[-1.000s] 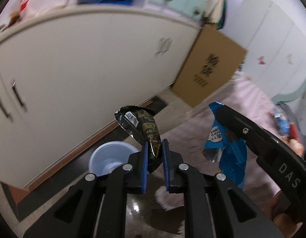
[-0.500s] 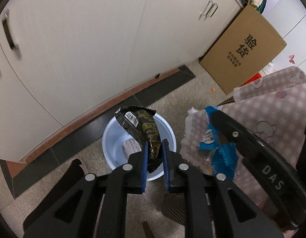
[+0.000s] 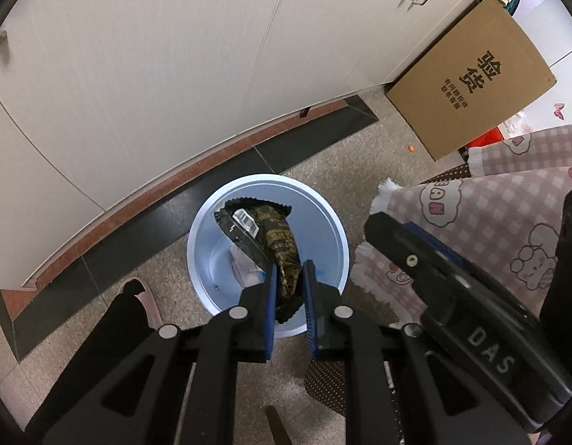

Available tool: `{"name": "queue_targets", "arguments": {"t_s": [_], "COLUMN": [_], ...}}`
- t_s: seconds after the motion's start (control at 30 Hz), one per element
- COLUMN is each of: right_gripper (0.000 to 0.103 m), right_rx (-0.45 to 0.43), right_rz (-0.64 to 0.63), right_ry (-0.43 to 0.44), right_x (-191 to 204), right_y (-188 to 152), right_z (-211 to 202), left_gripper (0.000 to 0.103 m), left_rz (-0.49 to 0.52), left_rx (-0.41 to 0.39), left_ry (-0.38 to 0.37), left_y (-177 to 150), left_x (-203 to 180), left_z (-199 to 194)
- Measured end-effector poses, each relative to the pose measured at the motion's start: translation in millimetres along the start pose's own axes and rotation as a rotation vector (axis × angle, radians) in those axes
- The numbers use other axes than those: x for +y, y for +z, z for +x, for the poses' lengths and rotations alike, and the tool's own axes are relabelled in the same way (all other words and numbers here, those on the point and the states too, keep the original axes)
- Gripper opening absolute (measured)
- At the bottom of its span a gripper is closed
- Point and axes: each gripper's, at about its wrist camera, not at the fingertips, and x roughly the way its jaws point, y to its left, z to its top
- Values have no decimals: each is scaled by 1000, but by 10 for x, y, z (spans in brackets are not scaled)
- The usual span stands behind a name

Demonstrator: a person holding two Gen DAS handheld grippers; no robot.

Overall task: Collect trash
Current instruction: 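Carry both items over the wastebasket and open both grippers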

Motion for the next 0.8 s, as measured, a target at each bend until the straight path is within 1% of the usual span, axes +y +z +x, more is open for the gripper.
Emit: {"name": "queue_targets", "arguments": {"t_s": [0.2,0.43,0.57,0.67,0.7,0.73,0.77,0.8], "right_gripper": [46,48,49,50,50,50,50,50], "right_rx": [-14,-83,-123,-149,-157,-162,-167,-173], "right_rz": [10,5,1,0,0,1,1,3], "right_ry": [-35,-56,-53,-49,-48,-47,-47,-46], "right_x": [-54,-41,-34,-35,-28,-39,-40,-40], "right_y": [-17,26,65,92,100,110,120,129], "right_z": [-52,-307,-454,-591,-642,-673,-703,-752], "left_gripper": [13,13,14,23,33,50,57,60], "left_rz": [8,31,58,70,71,71,65,62], "left_rx": [10,6,-14,-46,-66,-82,-102,-113], "left_ry": [-11,-27,-42,-54,-60,-60,-51,-48], "left_y": [-8,8,36,52,56,64,69,75], "left_x": [-40,-147,-255,-306,-319,-328,-332,-331], "left_z": [50,29,-47,-139,-188,-235,-294,-331]}}
